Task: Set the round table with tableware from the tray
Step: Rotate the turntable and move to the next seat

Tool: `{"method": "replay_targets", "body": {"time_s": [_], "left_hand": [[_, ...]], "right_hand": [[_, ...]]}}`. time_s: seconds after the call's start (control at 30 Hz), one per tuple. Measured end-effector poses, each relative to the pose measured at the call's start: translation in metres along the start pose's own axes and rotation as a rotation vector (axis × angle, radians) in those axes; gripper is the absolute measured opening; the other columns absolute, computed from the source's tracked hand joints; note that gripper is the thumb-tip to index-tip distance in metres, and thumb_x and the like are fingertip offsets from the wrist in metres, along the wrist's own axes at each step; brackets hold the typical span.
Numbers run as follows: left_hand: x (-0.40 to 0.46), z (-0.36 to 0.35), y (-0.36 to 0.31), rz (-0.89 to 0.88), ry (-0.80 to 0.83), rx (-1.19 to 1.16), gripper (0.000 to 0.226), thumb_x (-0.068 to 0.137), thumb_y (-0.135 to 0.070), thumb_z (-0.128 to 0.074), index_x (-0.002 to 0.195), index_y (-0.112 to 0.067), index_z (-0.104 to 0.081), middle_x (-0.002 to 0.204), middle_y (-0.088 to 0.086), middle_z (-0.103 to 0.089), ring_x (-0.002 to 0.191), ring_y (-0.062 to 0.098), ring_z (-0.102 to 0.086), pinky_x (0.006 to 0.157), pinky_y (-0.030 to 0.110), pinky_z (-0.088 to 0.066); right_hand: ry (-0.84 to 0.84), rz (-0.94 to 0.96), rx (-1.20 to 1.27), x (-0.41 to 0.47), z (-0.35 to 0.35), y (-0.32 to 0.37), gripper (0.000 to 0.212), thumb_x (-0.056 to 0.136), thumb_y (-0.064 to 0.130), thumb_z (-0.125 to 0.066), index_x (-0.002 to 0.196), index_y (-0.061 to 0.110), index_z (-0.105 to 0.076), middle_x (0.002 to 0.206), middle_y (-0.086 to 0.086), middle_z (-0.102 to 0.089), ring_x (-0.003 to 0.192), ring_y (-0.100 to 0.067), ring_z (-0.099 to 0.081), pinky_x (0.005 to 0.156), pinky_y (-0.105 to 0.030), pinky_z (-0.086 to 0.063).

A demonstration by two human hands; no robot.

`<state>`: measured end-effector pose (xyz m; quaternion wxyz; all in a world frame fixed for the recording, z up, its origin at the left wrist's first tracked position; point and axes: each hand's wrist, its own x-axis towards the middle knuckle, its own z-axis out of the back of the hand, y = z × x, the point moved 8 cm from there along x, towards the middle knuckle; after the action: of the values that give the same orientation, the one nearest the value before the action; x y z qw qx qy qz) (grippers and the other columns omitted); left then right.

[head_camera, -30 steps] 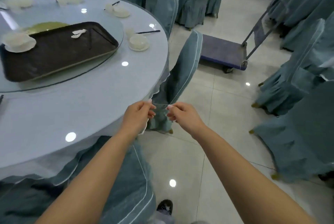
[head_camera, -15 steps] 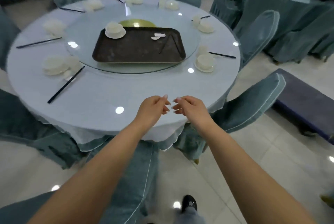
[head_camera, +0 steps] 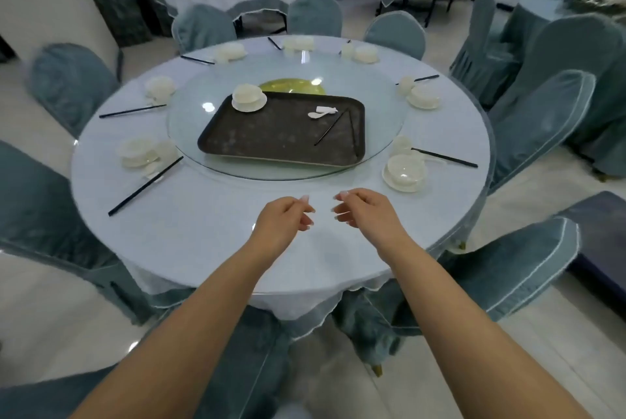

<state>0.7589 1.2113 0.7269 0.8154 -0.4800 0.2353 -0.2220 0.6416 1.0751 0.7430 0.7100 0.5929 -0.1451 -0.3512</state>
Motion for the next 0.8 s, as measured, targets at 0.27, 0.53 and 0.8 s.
{"method": "replay_targets", "body": {"time_s": [0.27,0.53,0.8], "left_hand": [[0.079,0.022,0.005,0.045,-0.090,-0.076,0.029,0.099,-0.039,-0.045,0.087,-0.026,-0.068,0.075,-0.006,-0.071,0.073,0.005,-0.067,0.078,0.028,-0.054],[0.199,0.058,0.013,0.107,-0.091,-0.132,0.024,0.099,-0.036,-0.048,0.092,-0.019,-0.064,0.082,0.002,-0.070,0.084,0.016,-0.066,0.088,0.039,-0.054],[0.318,0.106,0.039,0.254,-0.127,-0.176,0.022,0.098,-0.035,-0.051,0.094,-0.018,-0.066,0.089,0.003,-0.070,0.088,0.018,-0.066,0.082,0.031,-0.054]], "right_hand": [[0.076,-0.036,-0.026,0.083,-0.014,0.012,0.024,0.100,0.027,-0.048,0.102,0.014,-0.068,0.096,-0.004,-0.071,0.090,-0.018,-0.068,0.084,-0.030,-0.052],[0.079,-0.078,-0.044,0.194,-0.032,0.032,0.024,0.099,0.023,-0.051,0.097,0.008,-0.070,0.094,-0.012,-0.072,0.079,-0.018,-0.066,0.072,-0.021,-0.050],[0.087,-0.205,-0.083,0.302,-0.078,0.054,0.024,0.100,0.025,-0.051,0.098,0.012,-0.070,0.090,-0.006,-0.074,0.082,-0.019,-0.069,0.078,-0.026,-0.053]]}}
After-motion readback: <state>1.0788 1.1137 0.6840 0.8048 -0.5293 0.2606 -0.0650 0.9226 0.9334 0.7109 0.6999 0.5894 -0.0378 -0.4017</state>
